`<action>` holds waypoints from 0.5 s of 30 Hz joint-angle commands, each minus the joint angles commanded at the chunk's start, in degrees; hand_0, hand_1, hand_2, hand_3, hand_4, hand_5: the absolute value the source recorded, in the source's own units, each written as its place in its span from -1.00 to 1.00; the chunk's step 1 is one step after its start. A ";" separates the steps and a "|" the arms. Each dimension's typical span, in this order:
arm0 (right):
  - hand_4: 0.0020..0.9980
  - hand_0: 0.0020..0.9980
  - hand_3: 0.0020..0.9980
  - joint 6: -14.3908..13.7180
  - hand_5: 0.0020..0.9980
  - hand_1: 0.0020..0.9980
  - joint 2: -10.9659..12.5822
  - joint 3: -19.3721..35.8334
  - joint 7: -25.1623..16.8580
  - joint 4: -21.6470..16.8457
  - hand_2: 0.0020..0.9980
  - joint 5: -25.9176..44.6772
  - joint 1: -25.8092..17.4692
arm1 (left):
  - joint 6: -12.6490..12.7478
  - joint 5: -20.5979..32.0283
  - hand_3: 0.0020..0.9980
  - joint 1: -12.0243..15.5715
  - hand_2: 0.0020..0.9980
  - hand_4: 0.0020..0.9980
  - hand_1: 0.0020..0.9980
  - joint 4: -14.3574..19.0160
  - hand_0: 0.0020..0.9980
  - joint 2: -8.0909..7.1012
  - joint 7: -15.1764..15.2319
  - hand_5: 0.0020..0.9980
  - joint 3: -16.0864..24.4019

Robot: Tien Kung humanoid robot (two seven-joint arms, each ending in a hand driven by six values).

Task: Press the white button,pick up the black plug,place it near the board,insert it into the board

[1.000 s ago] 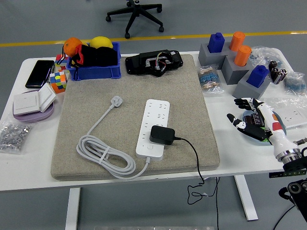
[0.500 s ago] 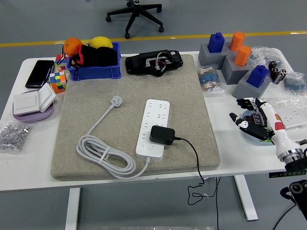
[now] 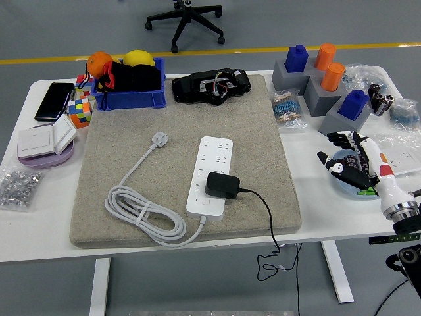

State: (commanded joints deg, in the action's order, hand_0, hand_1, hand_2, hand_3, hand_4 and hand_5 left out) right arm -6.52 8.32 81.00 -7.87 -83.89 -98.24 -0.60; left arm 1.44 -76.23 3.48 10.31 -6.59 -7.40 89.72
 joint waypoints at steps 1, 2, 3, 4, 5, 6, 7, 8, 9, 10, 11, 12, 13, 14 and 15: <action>0.67 0.52 0.32 0.02 -0.13 0.36 0.01 0.05 -0.04 -0.01 0.34 0.02 0.04 | 0.01 0.08 0.14 -0.06 0.04 0.22 -0.01 0.00 -0.07 0.00 0.04 -0.50 -0.04; 0.67 0.52 0.32 0.03 -0.13 0.36 0.03 0.07 -0.08 -0.02 0.34 0.02 0.08 | 0.01 0.11 0.14 -0.11 0.04 0.22 -0.01 0.00 -0.07 0.02 0.06 -0.50 -0.06; 0.67 0.52 0.32 0.04 -0.13 0.36 0.04 0.10 -0.13 -0.03 0.34 0.03 0.13 | 0.01 0.19 0.14 -0.14 0.04 0.22 -0.01 0.00 -0.07 0.04 0.08 -0.50 -0.11; 0.67 0.52 0.32 0.04 -0.13 0.36 0.04 0.14 -0.16 -0.04 0.34 0.03 0.18 | -0.03 0.34 0.14 -0.17 0.04 0.22 -0.01 0.00 -0.07 0.09 0.08 -0.50 -0.29; 0.66 0.52 0.31 0.04 -0.13 0.36 0.03 0.18 -0.15 -0.06 0.34 -0.01 0.20 | -0.04 0.44 0.14 -0.17 0.04 0.22 -0.01 0.00 -0.07 0.14 0.12 -0.50 -0.43; 0.66 0.52 0.31 0.03 -0.13 0.36 0.03 0.21 -0.14 -0.07 0.34 -0.03 0.21 | -0.03 0.54 0.14 -0.16 0.04 0.22 -0.01 0.00 -0.07 0.19 0.17 -0.50 -0.51; 0.66 0.52 0.31 0.03 -0.13 0.36 0.04 0.23 -0.13 -0.07 0.34 -0.04 0.21 | -0.03 0.64 0.14 -0.15 0.04 0.22 -0.01 0.00 -0.07 0.22 0.21 -0.50 -0.58; 0.66 0.52 0.31 0.06 -0.13 0.36 0.08 0.28 -0.07 -0.07 0.34 -0.08 0.25 | -0.05 0.82 0.14 -0.14 0.04 0.22 -0.01 0.00 -0.07 0.25 0.27 -0.50 -0.77; 0.66 0.52 0.31 0.06 -0.13 0.36 0.11 0.30 -0.05 -0.08 0.34 -0.12 0.28 | -0.06 0.88 0.14 -0.14 0.04 0.22 -0.01 0.00 -0.07 0.26 0.28 -0.50 -0.86; 0.66 0.52 0.31 0.07 -0.13 0.36 0.14 0.33 -0.02 -0.09 0.34 -0.15 0.29 | -0.07 0.85 0.14 -0.13 0.04 0.22 -0.01 0.00 -0.07 0.26 0.28 -0.50 -0.83; 0.66 0.50 0.30 0.06 -0.14 0.36 0.18 0.37 -0.02 -0.12 0.34 -0.17 0.33 | -0.07 0.75 0.14 -0.12 0.04 0.22 -0.01 0.00 -0.07 0.27 0.24 -0.50 -0.66; 0.66 0.50 0.30 0.06 -0.14 0.36 0.20 0.41 -0.03 -0.14 0.34 -0.17 0.36 | -0.06 0.64 0.14 -0.10 0.04 0.22 -0.01 0.00 -0.07 0.27 0.22 -0.50 -0.51; 0.66 0.50 0.30 0.06 -0.14 0.36 0.20 0.44 -0.02 -0.15 0.34 -0.18 0.37 | -0.07 0.56 0.14 -0.07 0.04 0.22 -0.01 0.00 -0.07 0.27 0.19 -0.50 -0.40; 0.66 0.50 0.30 0.06 -0.14 0.36 0.19 0.47 -0.01 -0.15 0.34 -0.20 0.37 | -0.07 0.49 0.14 -0.04 0.04 0.22 -0.01 0.00 -0.07 0.27 0.16 -0.50 -0.33; 0.66 0.50 0.30 0.06 -0.14 0.36 0.20 0.52 -0.02 -0.15 0.34 -0.21 0.42 | -0.07 0.32 0.14 -0.04 0.04 0.22 -0.01 0.00 -0.07 0.27 0.09 -0.50 -0.10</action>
State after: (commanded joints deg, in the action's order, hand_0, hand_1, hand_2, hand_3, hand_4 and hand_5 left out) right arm -6.46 8.52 81.52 -7.88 -84.04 -98.45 -0.18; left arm 1.36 -75.92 3.44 10.31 -6.32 -7.31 89.61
